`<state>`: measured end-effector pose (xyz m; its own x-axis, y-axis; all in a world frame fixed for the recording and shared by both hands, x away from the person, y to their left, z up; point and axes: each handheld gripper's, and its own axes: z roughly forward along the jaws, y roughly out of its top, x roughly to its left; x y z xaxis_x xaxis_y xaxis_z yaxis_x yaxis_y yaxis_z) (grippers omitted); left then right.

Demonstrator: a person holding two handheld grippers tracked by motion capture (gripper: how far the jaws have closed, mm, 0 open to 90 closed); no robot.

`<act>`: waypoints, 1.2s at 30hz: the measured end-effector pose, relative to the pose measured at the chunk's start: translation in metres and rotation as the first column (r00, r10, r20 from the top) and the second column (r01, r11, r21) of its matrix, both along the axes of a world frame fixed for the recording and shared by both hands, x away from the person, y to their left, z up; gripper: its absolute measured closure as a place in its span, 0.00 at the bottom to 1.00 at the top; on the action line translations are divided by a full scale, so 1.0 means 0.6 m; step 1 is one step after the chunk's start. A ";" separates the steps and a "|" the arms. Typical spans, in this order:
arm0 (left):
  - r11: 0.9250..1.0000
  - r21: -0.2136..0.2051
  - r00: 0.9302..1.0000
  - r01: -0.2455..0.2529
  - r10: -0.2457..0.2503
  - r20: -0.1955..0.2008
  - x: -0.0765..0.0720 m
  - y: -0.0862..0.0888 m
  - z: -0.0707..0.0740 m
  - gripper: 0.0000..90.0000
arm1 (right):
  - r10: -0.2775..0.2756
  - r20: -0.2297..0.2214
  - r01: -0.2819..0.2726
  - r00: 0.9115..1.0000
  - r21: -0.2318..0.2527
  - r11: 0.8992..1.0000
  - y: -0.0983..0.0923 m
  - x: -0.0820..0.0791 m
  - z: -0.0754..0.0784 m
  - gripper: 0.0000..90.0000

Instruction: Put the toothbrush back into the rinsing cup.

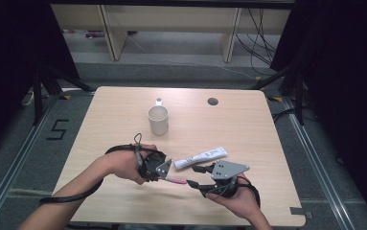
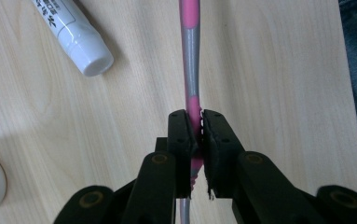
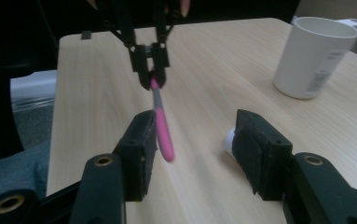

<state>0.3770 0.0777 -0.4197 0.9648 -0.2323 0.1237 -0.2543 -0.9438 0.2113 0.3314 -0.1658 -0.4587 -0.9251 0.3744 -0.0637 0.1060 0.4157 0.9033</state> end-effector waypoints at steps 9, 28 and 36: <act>1.000 -0.016 1.000 -0.001 0.001 -0.015 -0.003 -0.013 0.009 0.90 | 0.061 -0.013 -0.062 0.998 -0.066 0.996 0.040 0.005 -0.014 0.63; 0.999 -0.037 0.999 0.025 -0.026 -0.036 -0.007 -0.027 0.017 0.90 | 0.106 -0.055 -0.110 0.993 -0.094 0.989 0.058 0.007 -0.035 0.87; 0.999 -0.043 0.999 0.033 -0.035 -0.039 -0.008 -0.026 0.015 0.90 | 0.117 -0.066 -0.123 0.991 -0.089 0.988 0.058 0.004 -0.035 0.90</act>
<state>0.3725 0.0619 -0.4104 0.9607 -0.2604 0.0961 -0.2768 -0.9246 0.2616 0.3337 -0.1312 -0.4798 -0.9662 0.2554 -0.0359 0.1031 0.5102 0.8539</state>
